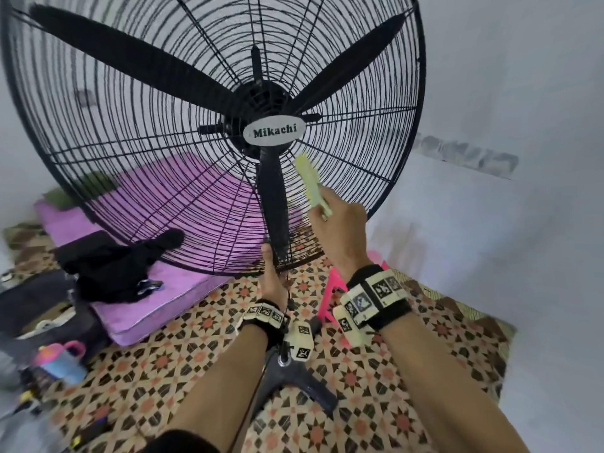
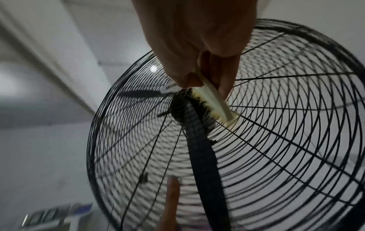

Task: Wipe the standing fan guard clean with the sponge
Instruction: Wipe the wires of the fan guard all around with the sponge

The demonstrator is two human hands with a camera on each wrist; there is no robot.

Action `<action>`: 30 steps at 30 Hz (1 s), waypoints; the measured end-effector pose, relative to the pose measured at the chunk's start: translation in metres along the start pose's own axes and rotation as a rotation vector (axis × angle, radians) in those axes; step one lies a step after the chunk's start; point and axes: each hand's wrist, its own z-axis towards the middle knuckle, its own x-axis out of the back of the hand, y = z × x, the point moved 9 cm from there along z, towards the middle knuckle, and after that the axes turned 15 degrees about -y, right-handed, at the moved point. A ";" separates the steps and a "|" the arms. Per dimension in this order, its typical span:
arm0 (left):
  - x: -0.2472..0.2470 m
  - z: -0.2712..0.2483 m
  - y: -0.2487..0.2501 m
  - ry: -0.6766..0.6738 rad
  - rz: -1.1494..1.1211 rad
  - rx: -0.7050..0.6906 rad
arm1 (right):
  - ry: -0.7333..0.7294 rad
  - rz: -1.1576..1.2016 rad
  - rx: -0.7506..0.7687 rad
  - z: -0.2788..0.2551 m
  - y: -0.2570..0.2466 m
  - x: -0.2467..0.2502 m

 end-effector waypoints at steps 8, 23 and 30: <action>0.002 0.003 -0.006 0.009 -0.019 0.023 | 0.099 -0.050 0.019 0.006 -0.006 0.014; 0.006 0.009 -0.018 0.028 -0.036 0.077 | -0.045 -0.028 0.123 0.013 -0.050 -0.009; 0.004 0.007 -0.010 -0.025 -0.003 0.031 | 0.083 -0.099 0.061 0.021 -0.040 0.009</action>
